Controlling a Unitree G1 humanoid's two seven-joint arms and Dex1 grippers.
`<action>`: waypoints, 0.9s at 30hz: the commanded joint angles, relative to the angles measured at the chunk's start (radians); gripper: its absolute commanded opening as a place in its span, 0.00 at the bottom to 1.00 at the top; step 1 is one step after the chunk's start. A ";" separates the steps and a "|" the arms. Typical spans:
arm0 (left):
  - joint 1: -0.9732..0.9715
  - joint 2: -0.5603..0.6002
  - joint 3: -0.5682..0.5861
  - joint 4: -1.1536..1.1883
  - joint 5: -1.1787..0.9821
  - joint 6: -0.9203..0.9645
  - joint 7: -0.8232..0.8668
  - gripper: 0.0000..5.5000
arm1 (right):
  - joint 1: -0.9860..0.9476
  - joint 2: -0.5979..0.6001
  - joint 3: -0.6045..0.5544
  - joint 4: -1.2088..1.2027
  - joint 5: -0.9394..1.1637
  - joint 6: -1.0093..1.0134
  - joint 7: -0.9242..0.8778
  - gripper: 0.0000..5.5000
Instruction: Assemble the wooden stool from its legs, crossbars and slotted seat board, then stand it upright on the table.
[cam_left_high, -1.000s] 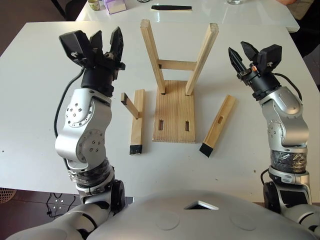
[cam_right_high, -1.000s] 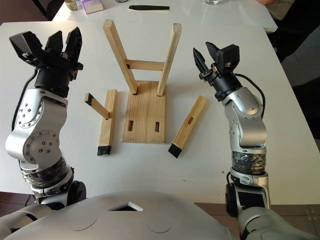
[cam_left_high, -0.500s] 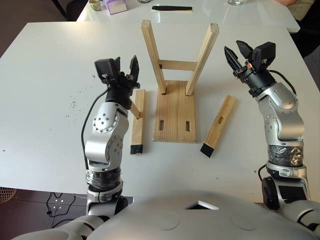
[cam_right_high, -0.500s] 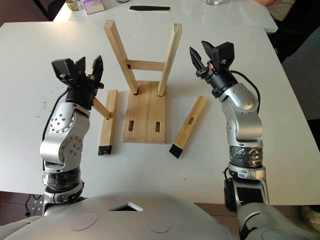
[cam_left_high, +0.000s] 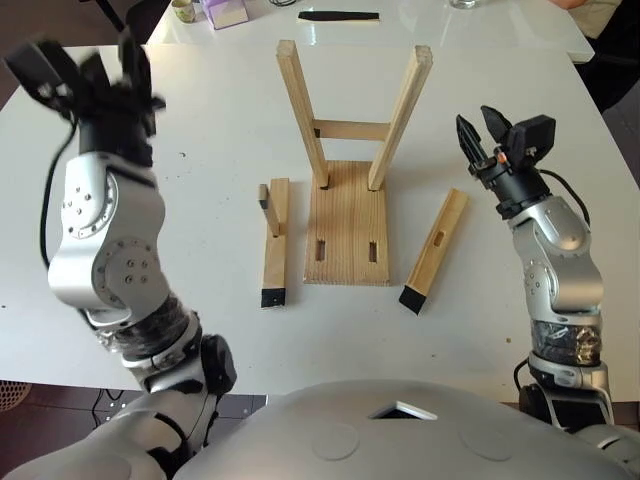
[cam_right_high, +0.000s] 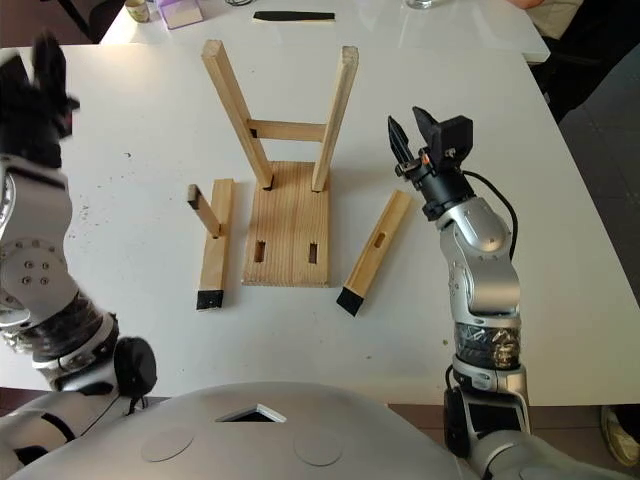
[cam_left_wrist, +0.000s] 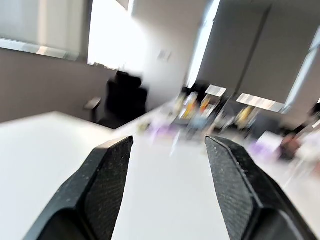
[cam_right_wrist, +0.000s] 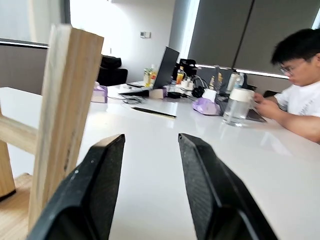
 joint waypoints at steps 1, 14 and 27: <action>0.397 0.087 -0.043 0.000 0.067 0.101 -0.110 0.49 | 0.077 0.018 -0.010 -0.071 -0.011 0.016 -0.037 0.36; 0.631 0.073 -0.166 -0.314 -0.300 0.461 -0.284 0.71 | 0.130 -0.025 -0.016 -0.068 -0.012 0.026 -0.006 0.36; 0.481 0.064 -0.371 -0.229 -0.117 0.586 -0.151 0.71 | 0.070 -0.017 0.002 0.011 -0.027 -0.006 0.003 0.36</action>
